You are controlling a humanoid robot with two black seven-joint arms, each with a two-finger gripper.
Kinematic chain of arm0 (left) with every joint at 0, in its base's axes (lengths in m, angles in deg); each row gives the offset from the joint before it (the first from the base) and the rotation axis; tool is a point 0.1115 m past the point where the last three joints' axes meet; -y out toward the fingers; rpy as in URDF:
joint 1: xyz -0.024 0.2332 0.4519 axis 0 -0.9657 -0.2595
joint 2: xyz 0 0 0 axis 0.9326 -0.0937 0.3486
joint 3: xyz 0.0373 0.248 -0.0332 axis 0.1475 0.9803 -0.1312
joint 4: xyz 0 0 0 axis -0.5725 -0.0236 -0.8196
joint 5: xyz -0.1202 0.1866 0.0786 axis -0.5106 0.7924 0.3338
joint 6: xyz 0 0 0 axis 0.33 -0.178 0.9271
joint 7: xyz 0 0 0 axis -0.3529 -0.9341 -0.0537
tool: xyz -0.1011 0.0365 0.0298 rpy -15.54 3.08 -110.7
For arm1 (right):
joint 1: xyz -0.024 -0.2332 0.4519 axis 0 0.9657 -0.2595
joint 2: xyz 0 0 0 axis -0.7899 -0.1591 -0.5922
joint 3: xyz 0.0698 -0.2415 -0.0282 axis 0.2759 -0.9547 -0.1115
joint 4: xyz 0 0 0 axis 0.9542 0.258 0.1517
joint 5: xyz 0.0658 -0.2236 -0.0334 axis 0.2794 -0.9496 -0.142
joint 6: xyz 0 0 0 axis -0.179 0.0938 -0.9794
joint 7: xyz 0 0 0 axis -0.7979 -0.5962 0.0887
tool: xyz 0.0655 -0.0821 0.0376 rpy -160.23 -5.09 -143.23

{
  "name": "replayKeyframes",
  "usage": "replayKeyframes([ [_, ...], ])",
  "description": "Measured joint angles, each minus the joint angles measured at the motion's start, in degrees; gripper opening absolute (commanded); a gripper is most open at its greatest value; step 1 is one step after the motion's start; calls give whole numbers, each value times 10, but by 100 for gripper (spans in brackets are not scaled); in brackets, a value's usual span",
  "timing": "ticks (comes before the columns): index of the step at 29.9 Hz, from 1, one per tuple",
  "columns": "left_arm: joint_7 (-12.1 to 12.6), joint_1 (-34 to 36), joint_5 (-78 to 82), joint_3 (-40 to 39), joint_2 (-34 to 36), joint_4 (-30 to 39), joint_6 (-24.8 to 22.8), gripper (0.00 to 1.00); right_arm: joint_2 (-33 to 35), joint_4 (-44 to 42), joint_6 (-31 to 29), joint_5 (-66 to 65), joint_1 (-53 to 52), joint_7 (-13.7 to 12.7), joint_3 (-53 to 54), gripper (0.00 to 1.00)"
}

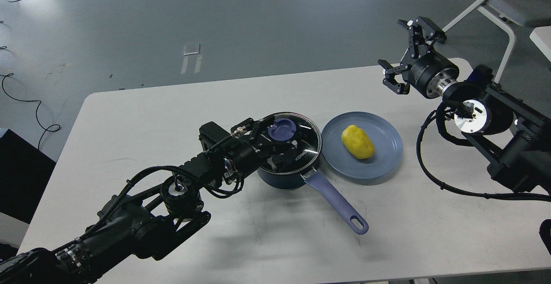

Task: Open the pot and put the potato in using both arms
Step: 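Close the left gripper on the blue knob of the glass lid, then lift the glass lid off the saucepan with the left gripper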

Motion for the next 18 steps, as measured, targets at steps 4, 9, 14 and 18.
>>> replayKeyframes([
  [4,1,1,0,0,0,0,0,40,0,-6,0,0,0,0,-1,100],
  [9,0,1,0,0,2,0,0,38,0,-7,-1,0,-1,0,-2,100],
  [14,-2,1,0,0,5,5,0,38,0,-8,-1,0,-1,0,-2,100],
  [18,-7,-1,0,1,8,13,1,38,-1,-8,-1,0,0,0,-3,100],
])
